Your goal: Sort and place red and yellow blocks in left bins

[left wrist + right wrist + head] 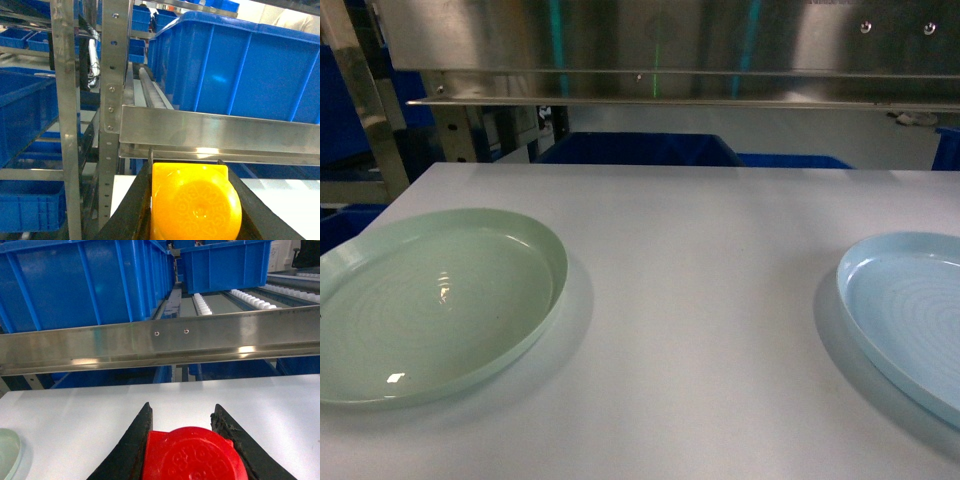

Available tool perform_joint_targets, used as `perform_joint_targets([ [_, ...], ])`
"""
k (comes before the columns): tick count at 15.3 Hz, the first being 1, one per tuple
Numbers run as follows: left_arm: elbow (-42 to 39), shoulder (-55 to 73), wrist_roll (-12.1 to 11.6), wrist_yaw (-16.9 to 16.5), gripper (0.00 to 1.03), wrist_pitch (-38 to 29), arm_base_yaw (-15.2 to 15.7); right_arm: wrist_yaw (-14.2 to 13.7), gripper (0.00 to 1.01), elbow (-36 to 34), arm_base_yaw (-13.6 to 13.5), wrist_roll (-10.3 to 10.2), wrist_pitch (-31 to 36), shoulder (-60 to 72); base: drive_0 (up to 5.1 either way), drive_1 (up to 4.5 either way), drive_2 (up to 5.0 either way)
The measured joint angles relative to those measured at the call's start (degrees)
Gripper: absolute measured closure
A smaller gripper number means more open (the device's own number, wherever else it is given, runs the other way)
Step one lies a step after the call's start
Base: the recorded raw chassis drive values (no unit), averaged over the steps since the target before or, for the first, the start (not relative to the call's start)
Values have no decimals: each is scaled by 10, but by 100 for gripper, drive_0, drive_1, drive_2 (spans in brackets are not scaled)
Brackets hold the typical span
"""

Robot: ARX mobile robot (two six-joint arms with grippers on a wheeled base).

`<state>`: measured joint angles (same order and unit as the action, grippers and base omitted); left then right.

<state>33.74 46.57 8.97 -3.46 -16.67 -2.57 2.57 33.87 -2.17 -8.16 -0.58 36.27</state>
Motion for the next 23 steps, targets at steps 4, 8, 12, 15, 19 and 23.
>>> perform_joint_targets([
  [4,0,1,0,0,76,1,0,0,72,0,0,0,-1,0,0,0,0],
  [8,0,2,0,0,76,-3,0,0,72,-4,0,0,2,0,0,0,0],
  [12,0,2,0,-3,76,-1,-2,-3,73,-3,2,0,-1,0,-244,125,125],
  [15,0,2,0,-2,76,-1,0,-2,73,-3,3,0,-1,0,-488,256,256],
  [19,0,2,0,-2,76,-1,0,-2,73,-4,3,0,-2,0,-496,250,250],
  [23,0,2,0,-2,77,0,0,-2,73,-4,3,0,1,0,-496,249,249],
])
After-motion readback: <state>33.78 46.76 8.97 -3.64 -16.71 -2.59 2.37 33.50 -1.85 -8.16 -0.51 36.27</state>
